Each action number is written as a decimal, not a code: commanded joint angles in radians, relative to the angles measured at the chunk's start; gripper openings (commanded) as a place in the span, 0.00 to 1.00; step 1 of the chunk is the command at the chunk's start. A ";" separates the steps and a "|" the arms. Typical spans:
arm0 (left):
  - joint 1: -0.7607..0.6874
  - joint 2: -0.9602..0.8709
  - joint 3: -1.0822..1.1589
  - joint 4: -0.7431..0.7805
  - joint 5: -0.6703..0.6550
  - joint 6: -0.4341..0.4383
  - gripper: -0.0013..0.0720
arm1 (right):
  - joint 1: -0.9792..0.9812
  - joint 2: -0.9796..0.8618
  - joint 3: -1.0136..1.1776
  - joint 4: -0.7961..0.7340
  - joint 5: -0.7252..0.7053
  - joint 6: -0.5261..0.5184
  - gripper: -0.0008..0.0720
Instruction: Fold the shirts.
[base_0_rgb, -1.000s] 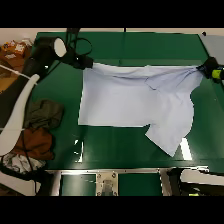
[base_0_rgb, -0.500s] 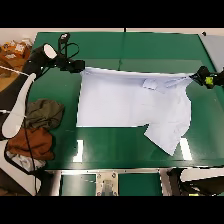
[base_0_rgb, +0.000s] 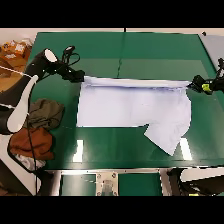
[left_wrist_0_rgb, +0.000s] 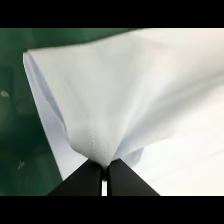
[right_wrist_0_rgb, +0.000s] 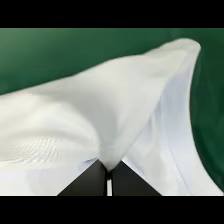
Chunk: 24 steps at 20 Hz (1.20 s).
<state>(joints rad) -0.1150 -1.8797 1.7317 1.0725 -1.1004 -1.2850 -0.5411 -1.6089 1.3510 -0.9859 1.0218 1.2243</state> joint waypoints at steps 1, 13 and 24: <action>0.003 -0.040 0.000 0.026 -0.082 0.026 0.05 | -0.005 -0.014 -0.007 -0.124 0.000 0.006 0.03; 0.006 -0.082 0.008 0.021 -0.198 0.076 0.05 | 0.020 -0.074 -0.006 -0.181 0.050 0.037 0.03; 0.013 -0.084 0.044 0.027 -0.254 0.081 0.05 | 0.018 -0.076 0.012 -0.211 0.120 0.040 0.03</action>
<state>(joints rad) -0.0998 -1.9629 1.7737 1.0981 -1.3502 -1.2053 -0.5220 -1.6836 1.3613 -1.1885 1.1255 1.2625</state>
